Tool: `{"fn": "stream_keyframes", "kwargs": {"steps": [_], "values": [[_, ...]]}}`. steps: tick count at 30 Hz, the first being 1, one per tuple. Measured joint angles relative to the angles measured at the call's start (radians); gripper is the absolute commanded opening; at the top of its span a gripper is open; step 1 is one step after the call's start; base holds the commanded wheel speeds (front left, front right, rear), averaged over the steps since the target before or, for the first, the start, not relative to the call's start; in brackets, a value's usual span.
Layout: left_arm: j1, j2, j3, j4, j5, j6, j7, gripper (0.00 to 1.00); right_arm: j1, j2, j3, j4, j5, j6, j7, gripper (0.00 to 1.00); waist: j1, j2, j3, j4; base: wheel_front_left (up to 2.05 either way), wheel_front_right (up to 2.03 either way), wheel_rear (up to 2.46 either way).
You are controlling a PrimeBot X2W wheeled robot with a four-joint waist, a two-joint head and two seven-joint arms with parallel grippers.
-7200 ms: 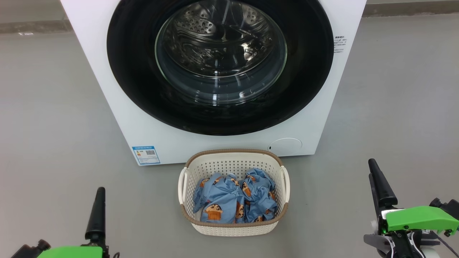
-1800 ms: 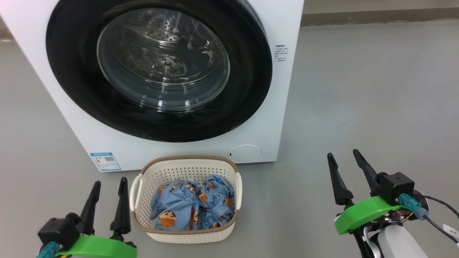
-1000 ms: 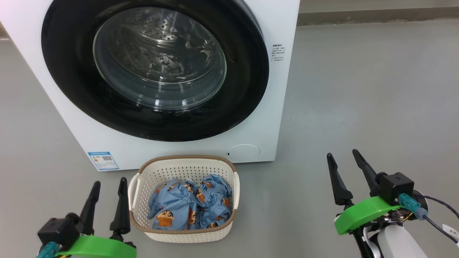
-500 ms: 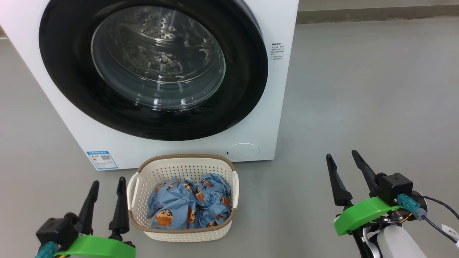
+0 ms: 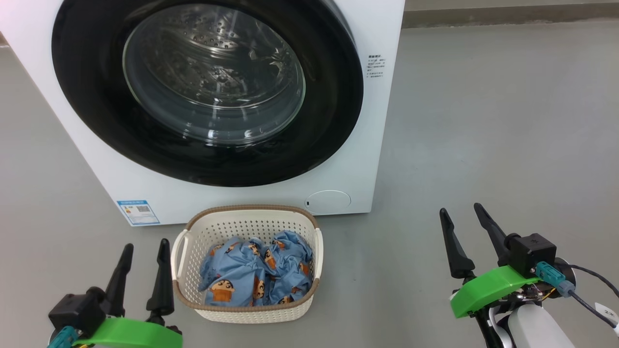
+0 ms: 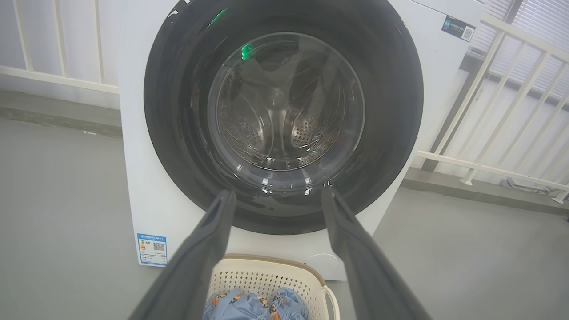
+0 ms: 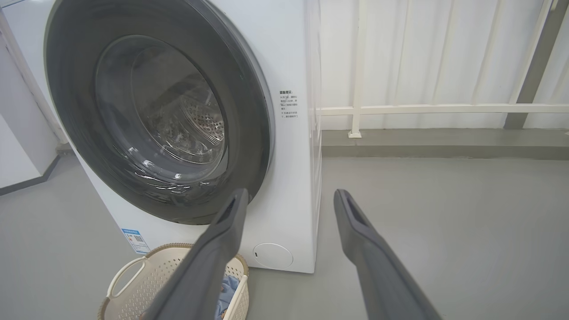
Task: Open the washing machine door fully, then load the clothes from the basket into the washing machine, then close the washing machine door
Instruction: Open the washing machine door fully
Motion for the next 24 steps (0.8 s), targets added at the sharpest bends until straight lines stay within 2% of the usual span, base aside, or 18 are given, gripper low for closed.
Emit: {"fn": "stream_keyframes", "kwargs": {"steps": [8, 24], "values": [[0.0, 0.001, 0.009, -0.01, 0.0, 0.003, 0.0, 1.0, -0.009, 0.0, -0.023, 0.0, 0.001, 0.0, 0.0, 1.0, 0.0, 0.0001, 0.018, 0.009, 0.0, 0.0, 0.0], [-0.02, 0.008, 0.017, -0.023, 0.0, 0.003, 0.0, 1.0, -0.127, 0.0, -0.083, -0.004, 0.028, 0.0, 0.0, 1.0, 0.0, 0.0, 0.082, 0.031, 0.0, 0.0, 0.0]]}}
